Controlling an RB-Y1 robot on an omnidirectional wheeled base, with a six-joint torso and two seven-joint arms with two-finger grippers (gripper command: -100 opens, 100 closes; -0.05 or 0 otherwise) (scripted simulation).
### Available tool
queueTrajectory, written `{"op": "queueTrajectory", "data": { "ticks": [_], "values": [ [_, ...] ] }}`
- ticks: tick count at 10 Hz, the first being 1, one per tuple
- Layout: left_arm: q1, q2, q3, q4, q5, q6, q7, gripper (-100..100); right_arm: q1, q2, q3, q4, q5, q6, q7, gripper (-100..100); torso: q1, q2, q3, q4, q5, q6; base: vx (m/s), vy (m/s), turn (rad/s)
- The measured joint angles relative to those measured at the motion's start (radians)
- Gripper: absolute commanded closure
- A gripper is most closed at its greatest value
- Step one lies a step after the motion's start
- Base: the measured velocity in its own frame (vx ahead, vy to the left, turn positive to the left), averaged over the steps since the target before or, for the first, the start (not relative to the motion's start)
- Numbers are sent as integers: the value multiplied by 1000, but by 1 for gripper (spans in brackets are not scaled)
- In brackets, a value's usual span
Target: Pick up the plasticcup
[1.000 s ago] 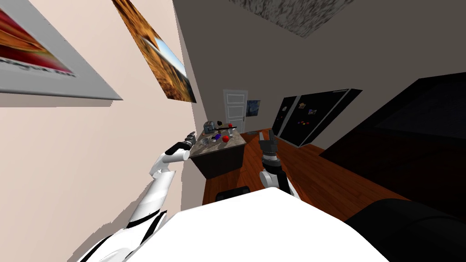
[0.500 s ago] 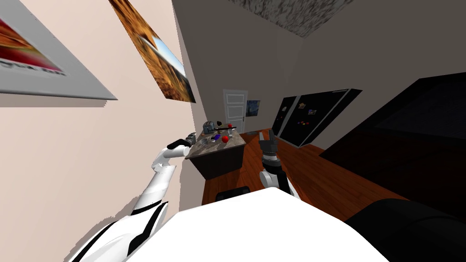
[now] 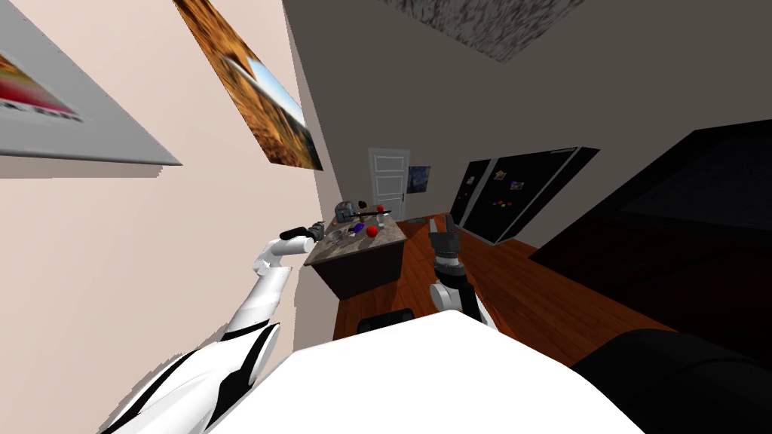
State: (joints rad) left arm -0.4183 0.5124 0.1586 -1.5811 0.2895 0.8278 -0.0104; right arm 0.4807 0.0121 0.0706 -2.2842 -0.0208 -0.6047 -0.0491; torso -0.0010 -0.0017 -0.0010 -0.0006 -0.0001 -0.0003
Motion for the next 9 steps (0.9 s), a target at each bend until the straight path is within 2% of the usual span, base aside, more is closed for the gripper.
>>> {"op": "queueTrajectory", "data": {
  "ticks": [3, 5, 6, 9],
  "values": [
    [-60, 29, -9, 68, 15, 87, -5, -100, 0, 0, 0, 0, 0, 0, 0, 0, 0, -2, -1, 0, 0, 0, 38, -18, -13],
    [-70, 33, -13, 91, 17, 133, -8, -100, 0, 0, 0, 0, 0, 0, 0, 0, 0, 0, 0, 0, 0, 0, 24, -11, -10],
    [-94, 43, -17, 119, 21, 158, -9, -100, 0, 0, 0, 0, 0, 0, 0, 0, 0, -1, 0, 0, 0, 0, 36, -10, -13],
    [-128, 61, -24, 158, 30, 234, -12, -100, 0, 0, 0, 0, 0, 0, 0, 0, 0, -1, 0, 0, 0, 0, 30, -11, -13]
  ]
}}
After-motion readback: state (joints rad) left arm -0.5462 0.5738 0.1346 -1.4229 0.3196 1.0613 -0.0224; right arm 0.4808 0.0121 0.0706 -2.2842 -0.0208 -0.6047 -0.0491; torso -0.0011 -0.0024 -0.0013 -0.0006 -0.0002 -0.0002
